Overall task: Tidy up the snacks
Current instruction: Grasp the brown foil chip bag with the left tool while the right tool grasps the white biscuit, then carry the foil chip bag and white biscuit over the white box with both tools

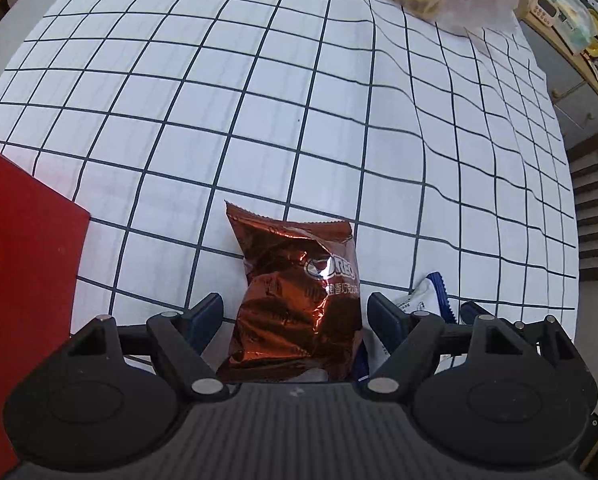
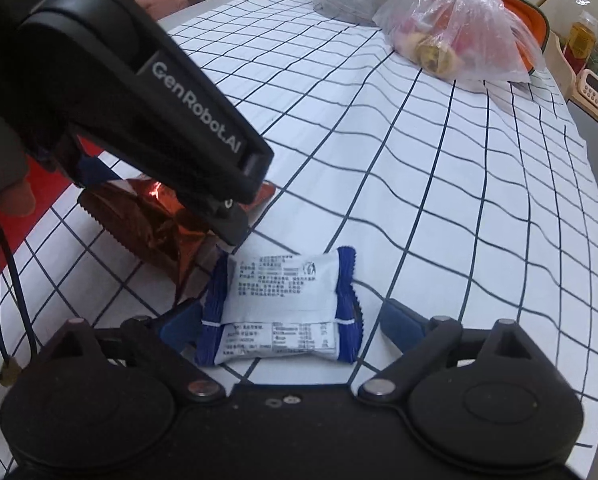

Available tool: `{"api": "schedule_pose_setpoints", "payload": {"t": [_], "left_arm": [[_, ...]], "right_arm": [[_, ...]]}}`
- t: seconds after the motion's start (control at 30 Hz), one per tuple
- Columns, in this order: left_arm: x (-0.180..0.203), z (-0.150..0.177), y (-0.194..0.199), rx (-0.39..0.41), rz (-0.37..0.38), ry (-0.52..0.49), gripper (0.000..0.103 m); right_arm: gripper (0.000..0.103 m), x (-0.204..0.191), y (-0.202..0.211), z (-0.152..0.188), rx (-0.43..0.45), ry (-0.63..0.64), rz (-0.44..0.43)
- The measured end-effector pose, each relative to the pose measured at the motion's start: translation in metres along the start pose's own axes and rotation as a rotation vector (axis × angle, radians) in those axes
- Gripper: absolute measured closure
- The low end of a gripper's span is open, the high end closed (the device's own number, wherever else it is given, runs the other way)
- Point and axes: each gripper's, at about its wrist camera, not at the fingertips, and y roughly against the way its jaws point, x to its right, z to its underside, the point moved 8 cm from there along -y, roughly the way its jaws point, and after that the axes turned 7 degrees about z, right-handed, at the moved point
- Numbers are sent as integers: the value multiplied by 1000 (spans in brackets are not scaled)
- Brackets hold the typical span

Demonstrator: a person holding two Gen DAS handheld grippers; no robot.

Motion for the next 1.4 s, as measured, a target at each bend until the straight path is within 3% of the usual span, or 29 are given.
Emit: {"api": "schedule_pose_setpoints", "payload": {"t": [0.13,0.37,0.5,1.0,1.4], "left_arm": [[0,2,-4,-4,8,3,27],[2,3,-1,5,6,-9,49],[0,6,4,16,4,-15,53],[-14,42,56,88,31,-6,55],[-19,84,114,159,43,-53,55]], "right_arm": [[13,-2,2,-1,22,6,-4],[36,-5,9,-2,44,31,1],[47,-4,15,-3,57,19,-7],[49,6,35,16,48,-52,-24],[49,-14,116,26,119,-51,-97]]}}
